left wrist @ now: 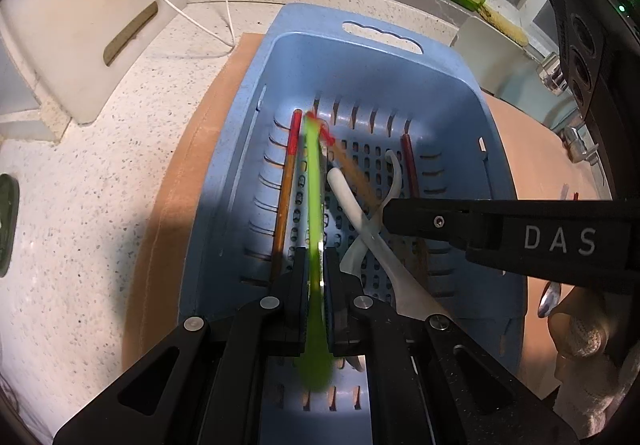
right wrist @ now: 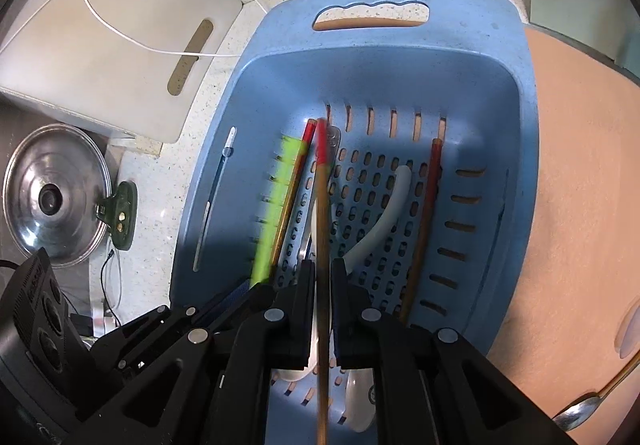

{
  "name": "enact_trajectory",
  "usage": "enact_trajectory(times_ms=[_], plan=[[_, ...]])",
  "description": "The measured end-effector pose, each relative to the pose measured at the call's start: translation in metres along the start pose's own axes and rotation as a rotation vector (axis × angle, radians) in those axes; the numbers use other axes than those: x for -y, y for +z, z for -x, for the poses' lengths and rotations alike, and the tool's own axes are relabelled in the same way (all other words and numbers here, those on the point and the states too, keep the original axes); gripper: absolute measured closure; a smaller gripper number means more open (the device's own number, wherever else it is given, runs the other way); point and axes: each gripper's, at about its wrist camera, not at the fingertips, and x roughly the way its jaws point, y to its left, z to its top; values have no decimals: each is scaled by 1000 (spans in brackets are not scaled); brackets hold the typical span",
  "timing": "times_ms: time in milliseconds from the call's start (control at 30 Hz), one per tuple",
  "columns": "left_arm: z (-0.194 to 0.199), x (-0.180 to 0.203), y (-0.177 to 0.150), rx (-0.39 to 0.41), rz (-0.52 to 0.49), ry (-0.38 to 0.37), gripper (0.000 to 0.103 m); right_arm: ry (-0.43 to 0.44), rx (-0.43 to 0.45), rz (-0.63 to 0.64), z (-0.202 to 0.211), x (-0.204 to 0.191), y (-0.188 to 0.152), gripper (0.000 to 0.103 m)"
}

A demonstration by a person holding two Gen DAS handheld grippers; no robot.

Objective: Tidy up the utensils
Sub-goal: 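Lower and release the green spoon from the left tool while the right tool releases the chopstick, then withdraw both tools from the basket back over the mat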

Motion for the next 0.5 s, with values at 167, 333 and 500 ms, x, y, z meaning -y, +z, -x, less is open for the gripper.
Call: enact_trajectory(times_ms=[167, 333, 500], plan=[[0, 1, 0, 2, -1, 3, 90, -8, 15, 30, 4, -3, -1, 95], [5, 2, 0, 12, -4, 3, 90, 23, 34, 30, 17, 1, -5, 95], [14, 7, -2, 28, -13, 11, 90, 39, 88, 62, 47, 11, -15, 93]])
